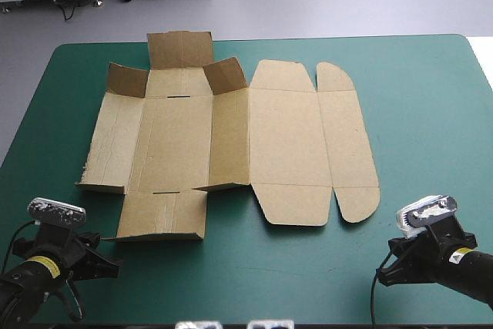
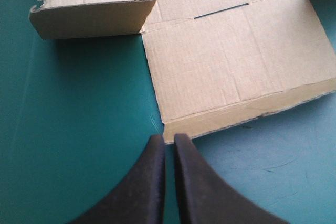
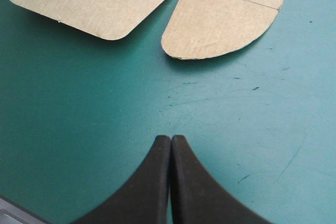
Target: Fold the box
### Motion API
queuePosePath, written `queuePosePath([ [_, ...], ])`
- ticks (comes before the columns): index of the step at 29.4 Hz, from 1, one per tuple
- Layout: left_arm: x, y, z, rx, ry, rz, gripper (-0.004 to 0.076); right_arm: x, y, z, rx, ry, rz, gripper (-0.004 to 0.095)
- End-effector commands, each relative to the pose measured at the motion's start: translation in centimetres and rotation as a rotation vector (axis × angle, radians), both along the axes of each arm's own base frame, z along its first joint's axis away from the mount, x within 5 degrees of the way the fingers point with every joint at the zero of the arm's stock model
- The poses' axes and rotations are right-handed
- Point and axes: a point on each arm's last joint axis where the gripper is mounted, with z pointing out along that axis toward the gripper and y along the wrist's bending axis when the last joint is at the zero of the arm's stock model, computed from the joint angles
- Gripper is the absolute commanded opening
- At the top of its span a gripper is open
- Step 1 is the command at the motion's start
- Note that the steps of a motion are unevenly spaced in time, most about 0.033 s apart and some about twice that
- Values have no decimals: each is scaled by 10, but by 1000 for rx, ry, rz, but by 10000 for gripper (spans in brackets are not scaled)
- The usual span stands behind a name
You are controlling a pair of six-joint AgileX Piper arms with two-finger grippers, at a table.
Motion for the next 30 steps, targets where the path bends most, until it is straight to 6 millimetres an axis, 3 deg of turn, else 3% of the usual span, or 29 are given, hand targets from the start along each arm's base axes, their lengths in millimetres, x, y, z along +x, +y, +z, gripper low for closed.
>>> queuePosePath([
  [1, 4, -2, 12, -19, -68, -5, 41, 5, 1, 12, 22, -66, -7, -18],
  [30, 9, 1, 13, -10, -90, 35, 41, 6, 1, 13, 23, -84, -15, -18],
])
